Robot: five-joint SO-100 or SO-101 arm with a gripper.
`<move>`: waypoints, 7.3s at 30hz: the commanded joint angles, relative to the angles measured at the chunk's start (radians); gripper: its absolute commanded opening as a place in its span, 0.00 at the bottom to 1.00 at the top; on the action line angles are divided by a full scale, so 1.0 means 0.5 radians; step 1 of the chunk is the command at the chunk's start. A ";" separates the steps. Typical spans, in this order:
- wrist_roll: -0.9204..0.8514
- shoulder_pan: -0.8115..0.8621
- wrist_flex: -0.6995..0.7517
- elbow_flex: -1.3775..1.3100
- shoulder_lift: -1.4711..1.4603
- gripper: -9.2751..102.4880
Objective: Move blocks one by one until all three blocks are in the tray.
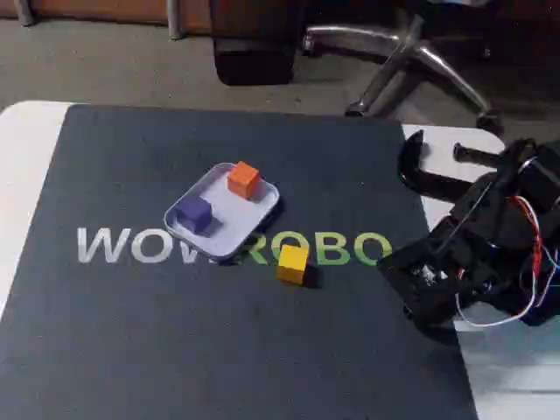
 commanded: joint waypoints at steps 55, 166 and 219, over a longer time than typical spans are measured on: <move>0.067 0.770 0.586 -1.574 -1.025 0.01; 0.506 1.071 -0.948 -2.375 -3.577 0.01; 0.595 1.239 -0.890 -2.933 -3.678 0.30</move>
